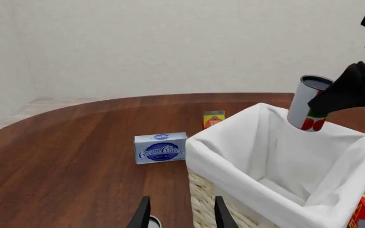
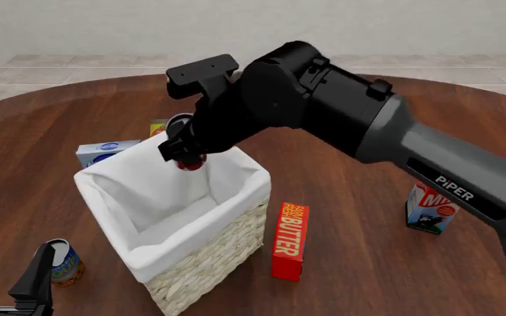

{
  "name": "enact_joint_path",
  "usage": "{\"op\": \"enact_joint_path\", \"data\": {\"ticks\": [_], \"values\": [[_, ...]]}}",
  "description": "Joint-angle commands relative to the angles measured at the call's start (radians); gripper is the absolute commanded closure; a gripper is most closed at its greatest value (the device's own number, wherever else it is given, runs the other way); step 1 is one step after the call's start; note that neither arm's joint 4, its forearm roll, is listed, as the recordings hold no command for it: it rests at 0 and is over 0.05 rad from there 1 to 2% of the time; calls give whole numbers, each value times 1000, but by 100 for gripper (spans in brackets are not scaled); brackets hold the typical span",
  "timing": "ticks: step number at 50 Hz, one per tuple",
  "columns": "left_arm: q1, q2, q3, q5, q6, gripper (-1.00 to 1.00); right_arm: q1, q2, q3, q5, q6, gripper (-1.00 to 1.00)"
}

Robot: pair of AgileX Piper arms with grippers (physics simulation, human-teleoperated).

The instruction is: Pick up the tomato sauce, and put it in the basket.

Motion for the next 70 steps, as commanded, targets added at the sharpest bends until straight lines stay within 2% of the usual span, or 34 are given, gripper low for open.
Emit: {"op": "enact_joint_path", "data": {"ticks": [1, 70], "values": [[0, 0, 0, 0, 0, -100, 9, 32, -16, -8, 25, 100], [0, 0, 0, 0, 0, -100, 52, 146, 71, -80, 121, 100]]}}
